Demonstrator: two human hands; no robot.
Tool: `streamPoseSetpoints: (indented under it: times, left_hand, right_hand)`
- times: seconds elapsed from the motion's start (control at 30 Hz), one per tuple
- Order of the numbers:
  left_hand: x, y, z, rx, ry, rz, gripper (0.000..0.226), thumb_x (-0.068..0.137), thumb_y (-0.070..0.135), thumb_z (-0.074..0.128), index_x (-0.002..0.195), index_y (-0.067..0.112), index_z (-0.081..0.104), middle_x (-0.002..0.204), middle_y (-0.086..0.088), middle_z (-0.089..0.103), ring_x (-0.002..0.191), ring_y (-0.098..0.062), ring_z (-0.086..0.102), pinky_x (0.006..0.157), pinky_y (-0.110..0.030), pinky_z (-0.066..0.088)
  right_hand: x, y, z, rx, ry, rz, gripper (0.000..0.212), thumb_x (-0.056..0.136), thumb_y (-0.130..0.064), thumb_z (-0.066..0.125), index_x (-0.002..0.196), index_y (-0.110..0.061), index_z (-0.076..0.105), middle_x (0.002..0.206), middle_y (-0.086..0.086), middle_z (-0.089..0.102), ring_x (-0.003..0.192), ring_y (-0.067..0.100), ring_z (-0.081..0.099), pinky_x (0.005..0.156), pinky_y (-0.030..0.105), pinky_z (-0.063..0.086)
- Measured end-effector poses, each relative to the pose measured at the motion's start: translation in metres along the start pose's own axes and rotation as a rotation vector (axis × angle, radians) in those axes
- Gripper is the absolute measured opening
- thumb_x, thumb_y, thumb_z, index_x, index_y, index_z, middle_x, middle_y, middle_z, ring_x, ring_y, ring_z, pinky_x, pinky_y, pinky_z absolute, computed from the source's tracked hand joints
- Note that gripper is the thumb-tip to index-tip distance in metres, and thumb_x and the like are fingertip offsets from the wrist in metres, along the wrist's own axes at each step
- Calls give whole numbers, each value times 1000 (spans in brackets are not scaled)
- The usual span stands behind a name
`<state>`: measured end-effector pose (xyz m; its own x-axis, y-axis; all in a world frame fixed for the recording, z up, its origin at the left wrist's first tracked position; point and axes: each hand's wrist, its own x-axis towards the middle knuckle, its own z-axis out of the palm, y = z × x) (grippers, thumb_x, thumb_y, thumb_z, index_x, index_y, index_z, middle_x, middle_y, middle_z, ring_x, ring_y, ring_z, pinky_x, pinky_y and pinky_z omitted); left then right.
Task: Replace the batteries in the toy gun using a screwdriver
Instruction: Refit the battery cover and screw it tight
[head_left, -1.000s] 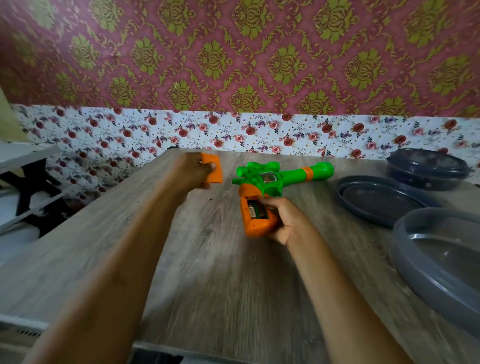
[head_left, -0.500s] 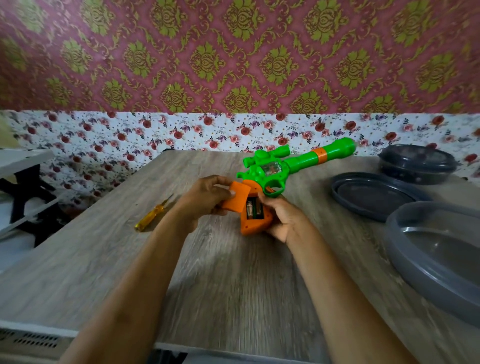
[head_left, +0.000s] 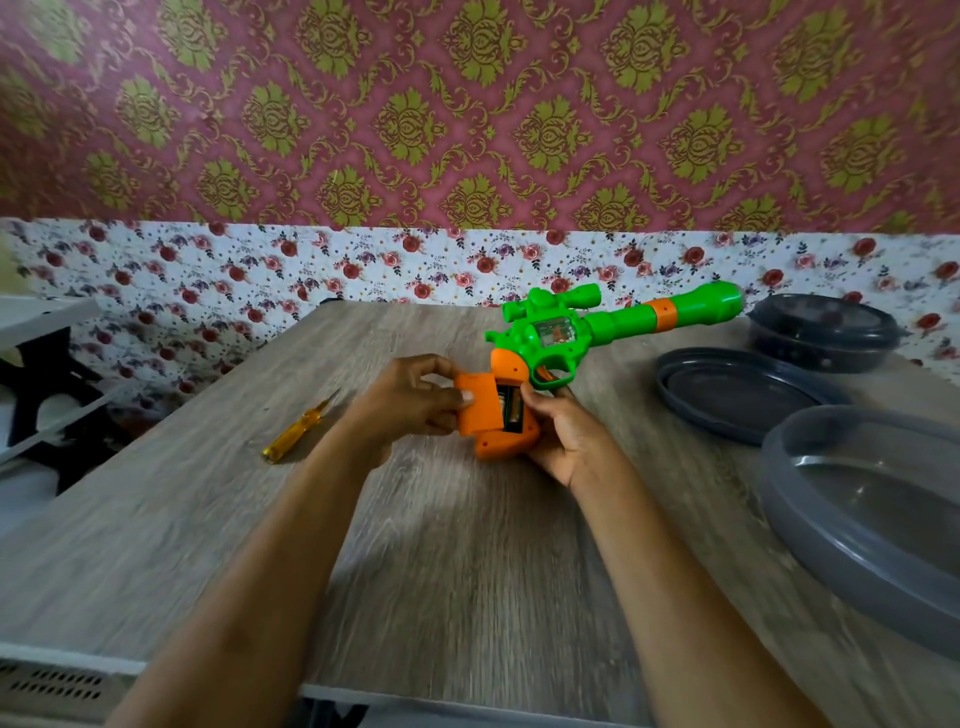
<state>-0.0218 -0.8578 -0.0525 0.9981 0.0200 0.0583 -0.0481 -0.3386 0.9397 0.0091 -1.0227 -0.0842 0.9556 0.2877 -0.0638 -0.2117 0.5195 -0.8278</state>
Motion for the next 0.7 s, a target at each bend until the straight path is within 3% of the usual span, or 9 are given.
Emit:
streamPoseSetpoints:
  times: [0.3, 0.43, 0.57, 0.7]
  left_hand:
    - [-2, -1, -3, 9, -48, 29, 32, 84, 11, 68, 115, 9, 62, 99, -17, 65, 75, -19, 66, 67, -28, 58]
    - [-1, -3, 3, -14, -47, 11, 31, 82, 9, 70, 112, 7, 63, 97, -19, 66, 75, -20, 66, 69, -30, 58]
    - [0, -5, 6, -63, -12, -9, 27, 81, 7, 71, 106, 5, 62, 90, -15, 66, 72, -20, 65, 64, -27, 58]
    - [1, -7, 10, -77, -33, -49, 21, 81, 8, 71, 99, 4, 62, 88, -11, 66, 69, -15, 65, 60, -23, 58]
  right_hand:
    - [4, 3, 1, -27, 12, -25, 23, 90, 1, 50, 94, -21, 56, 93, 3, 64, 83, 19, 61, 68, 37, 50]
    - [6, 6, 0, -46, 9, -35, 31, 89, 0, 52, 114, -17, 53, 98, 5, 64, 86, 20, 61, 72, 37, 51]
    - [6, 5, 0, -30, -8, -38, 24, 90, 0, 49, 100, -20, 55, 95, 3, 64, 81, 17, 63, 67, 34, 52]
    - [5, 5, -2, -44, -5, -18, 26, 90, 0, 49, 106, -20, 55, 93, 3, 64, 80, 16, 63, 65, 34, 52]
